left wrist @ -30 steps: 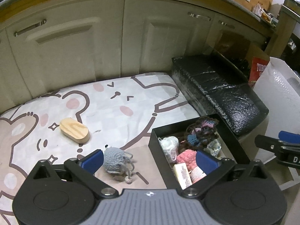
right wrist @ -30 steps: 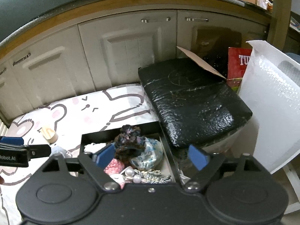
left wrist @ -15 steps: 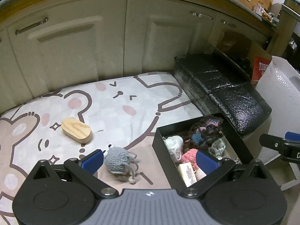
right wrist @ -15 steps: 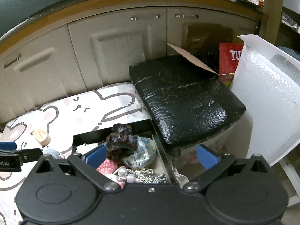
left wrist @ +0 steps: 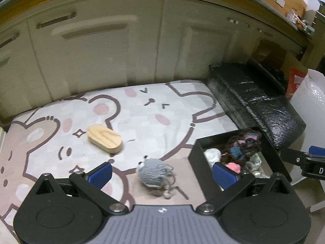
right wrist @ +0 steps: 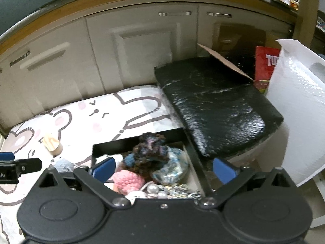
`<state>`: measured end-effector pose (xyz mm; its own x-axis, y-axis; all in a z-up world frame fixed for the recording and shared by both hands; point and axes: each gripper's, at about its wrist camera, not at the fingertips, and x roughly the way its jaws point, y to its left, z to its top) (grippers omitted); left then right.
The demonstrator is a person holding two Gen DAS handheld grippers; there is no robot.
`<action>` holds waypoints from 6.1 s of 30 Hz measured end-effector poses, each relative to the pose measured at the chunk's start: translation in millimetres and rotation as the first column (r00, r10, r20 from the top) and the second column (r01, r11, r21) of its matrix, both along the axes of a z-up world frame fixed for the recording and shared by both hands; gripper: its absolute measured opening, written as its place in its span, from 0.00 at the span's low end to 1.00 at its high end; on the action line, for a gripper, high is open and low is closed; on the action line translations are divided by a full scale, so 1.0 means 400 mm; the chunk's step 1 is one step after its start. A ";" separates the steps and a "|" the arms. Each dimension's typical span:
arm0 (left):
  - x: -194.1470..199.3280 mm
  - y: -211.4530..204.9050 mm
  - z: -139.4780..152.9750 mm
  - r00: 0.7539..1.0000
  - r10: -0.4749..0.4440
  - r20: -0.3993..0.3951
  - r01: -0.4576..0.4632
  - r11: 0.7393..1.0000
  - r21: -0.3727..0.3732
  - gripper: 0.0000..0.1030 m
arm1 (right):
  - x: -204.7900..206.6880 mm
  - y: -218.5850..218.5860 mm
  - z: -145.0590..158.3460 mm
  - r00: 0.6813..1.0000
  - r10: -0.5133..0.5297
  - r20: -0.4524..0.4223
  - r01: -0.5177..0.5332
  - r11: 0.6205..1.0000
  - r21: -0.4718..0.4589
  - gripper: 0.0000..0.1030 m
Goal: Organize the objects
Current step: 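Move left tool to wooden block while right tool reaches grey crochet doll, then close left tool on wooden block while right tool grasps crochet doll, then carry wooden block with left tool while right tool carries doll toward box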
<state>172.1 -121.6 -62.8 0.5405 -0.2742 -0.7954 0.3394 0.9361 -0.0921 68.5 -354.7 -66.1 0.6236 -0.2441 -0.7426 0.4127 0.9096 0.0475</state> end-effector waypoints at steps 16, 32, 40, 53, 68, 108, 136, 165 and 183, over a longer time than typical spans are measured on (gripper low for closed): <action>0.021 0.171 0.002 0.994 0.109 0.008 -0.109 0.994 0.016 1.00 | 0.098 0.151 0.003 0.992 0.120 0.023 -0.121 0.992 0.019 1.00; 0.032 0.287 0.005 0.980 0.197 0.023 -0.198 0.980 0.011 1.00 | 0.156 0.256 -0.008 0.978 0.208 0.034 -0.209 0.978 0.028 1.00; 0.059 0.321 -0.005 0.965 0.260 0.046 -0.260 0.966 -0.014 1.00 | 0.186 0.286 -0.030 0.969 0.243 0.035 -0.244 0.968 0.057 1.00; 0.159 0.291 -0.076 0.945 0.321 0.057 -0.319 0.947 -0.042 1.00 | 0.263 0.307 -0.081 0.954 0.301 0.012 -0.301 0.951 0.069 0.94; 0.245 0.271 -0.185 0.973 0.199 0.120 -0.197 0.980 -0.023 1.00 | 0.327 0.363 -0.161 0.899 0.436 -0.043 -0.433 0.900 0.053 0.91; 0.375 0.181 -0.390 0.894 -0.426 0.135 0.419 0.904 0.081 1.00 | 0.373 0.387 -0.293 0.849 0.510 -0.138 -0.506 0.860 0.060 0.76; 0.336 0.214 -0.263 0.961 -0.244 0.132 0.242 0.970 0.036 0.90 | 0.361 0.373 -0.215 0.873 0.479 -0.094 -0.475 0.878 0.061 0.50; 0.044 0.208 -0.007 0.981 -0.025 0.194 0.022 1.000 0.017 0.90 | 0.222 0.318 0.007 0.940 0.336 0.063 -0.339 0.939 0.057 0.50; -0.076 0.212 0.077 0.978 0.136 0.155 -0.134 0.991 -0.025 0.90 | 0.110 0.272 0.075 0.943 0.324 0.073 -0.326 0.945 0.023 0.50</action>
